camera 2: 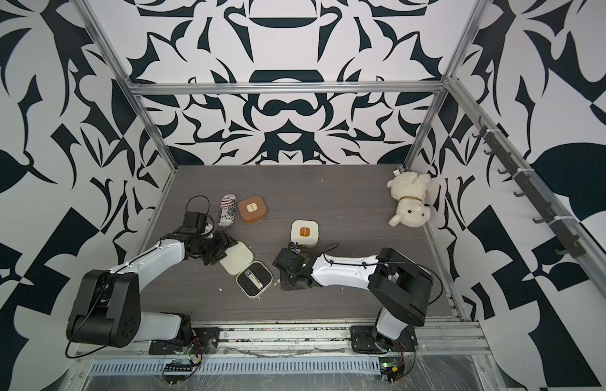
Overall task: Organize nail clipper sets
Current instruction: Pick up the nail clipper from the center of the board.
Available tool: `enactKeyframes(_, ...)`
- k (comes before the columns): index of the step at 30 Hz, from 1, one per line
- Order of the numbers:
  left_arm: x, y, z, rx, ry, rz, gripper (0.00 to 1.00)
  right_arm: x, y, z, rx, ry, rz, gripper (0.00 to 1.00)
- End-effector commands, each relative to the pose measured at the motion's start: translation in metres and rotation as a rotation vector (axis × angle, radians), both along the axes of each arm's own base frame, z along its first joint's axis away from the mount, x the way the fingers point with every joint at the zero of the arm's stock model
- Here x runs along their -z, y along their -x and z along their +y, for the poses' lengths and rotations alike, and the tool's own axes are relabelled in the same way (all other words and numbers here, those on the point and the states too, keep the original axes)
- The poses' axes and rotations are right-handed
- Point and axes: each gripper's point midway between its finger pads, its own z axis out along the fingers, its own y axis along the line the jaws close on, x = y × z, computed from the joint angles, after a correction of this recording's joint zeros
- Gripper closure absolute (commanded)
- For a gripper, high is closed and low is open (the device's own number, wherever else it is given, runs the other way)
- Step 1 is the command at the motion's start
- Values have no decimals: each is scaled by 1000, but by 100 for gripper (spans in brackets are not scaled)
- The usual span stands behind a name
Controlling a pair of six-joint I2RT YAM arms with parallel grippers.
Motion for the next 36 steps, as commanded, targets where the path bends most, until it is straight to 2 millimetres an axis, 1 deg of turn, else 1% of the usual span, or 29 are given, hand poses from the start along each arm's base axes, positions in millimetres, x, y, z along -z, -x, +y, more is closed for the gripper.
enactKeyframes(1,1,1,0,14,-12,2,33,-15,-8,17,6,-54,-25,68)
enactKeyframes(8,0,2,0,15,-8,-2,33,-15,-15,25,-12,-40,-28,65)
enactKeyframes(13,2,4,0,17,-5,1,33,-10,-23,26,-10,-18,-20,65)
enactKeyframes(21,7,8,-1,19,0,9,33,-7,-40,29,-44,105,-40,64)
enactKeyframes(28,10,9,-1,21,2,13,33,0,-50,39,-81,168,-39,64)
enactKeyframes(30,11,9,-1,22,5,13,33,2,-52,39,-88,196,-38,66)
enactKeyframes(33,13,10,-2,23,4,14,33,4,-56,35,-97,253,-39,72)
enactKeyframes(36,16,11,-2,22,6,20,33,7,-57,34,-108,281,-35,74)
